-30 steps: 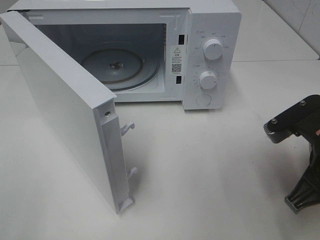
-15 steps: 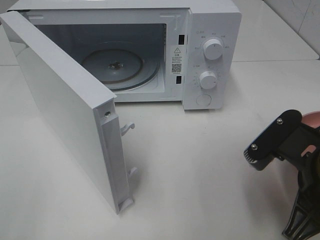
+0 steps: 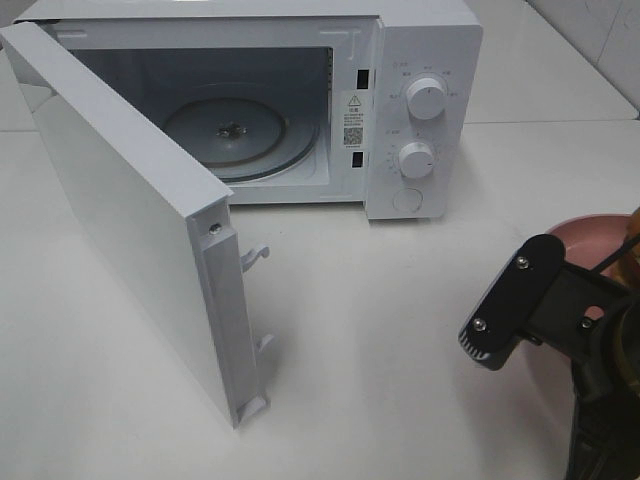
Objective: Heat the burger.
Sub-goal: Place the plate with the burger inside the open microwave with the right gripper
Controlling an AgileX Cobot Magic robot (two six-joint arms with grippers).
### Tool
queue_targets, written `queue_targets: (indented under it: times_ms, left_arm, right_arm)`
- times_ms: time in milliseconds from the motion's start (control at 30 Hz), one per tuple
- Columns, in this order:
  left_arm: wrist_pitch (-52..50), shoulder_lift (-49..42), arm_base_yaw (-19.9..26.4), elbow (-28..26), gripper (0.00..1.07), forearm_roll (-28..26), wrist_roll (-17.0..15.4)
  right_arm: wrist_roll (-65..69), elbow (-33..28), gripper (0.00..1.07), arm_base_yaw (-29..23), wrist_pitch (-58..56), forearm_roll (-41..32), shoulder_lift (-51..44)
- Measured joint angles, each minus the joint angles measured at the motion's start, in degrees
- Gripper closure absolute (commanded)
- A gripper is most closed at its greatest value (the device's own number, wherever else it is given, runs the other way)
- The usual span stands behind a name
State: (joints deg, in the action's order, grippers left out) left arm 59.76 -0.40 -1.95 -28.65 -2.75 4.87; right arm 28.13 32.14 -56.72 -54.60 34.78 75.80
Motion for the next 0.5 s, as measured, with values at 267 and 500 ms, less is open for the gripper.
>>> queue_targets:
  times_ms: [267,500]
  left_arm:
    - [0.0,0.0,0.0,0.0,0.07,0.0,0.0]
    - [0.0,0.0,0.0,0.0,0.07,0.0,0.0]
  right_arm:
    - [-6.2,0.0,1.07,-0.1,2.3,3.0,0.0]
    - [-13.3,-0.1,1.07,-0.1,8.3,6.0,0.0]
